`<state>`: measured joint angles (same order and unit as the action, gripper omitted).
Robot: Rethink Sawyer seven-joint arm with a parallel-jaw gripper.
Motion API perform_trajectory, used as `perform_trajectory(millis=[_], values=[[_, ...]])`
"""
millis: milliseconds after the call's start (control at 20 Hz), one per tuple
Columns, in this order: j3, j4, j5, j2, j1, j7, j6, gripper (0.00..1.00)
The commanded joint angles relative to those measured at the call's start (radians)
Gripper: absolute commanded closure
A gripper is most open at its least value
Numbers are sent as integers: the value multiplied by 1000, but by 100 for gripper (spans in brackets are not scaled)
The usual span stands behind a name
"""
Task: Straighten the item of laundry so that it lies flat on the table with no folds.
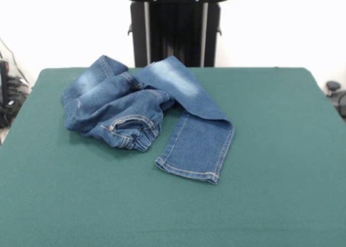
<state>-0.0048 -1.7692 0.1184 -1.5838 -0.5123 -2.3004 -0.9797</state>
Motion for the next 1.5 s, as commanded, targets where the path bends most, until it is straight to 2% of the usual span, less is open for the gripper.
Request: perform_trajectory(millis=[50, 650, 1500], values=[[14, -221, 25, 112, 15, 202, 39, 0], [20, -293, 31, 166, 3, 172, 172, 0], [13, -350, 53, 244, 8, 71, 229, 0]])
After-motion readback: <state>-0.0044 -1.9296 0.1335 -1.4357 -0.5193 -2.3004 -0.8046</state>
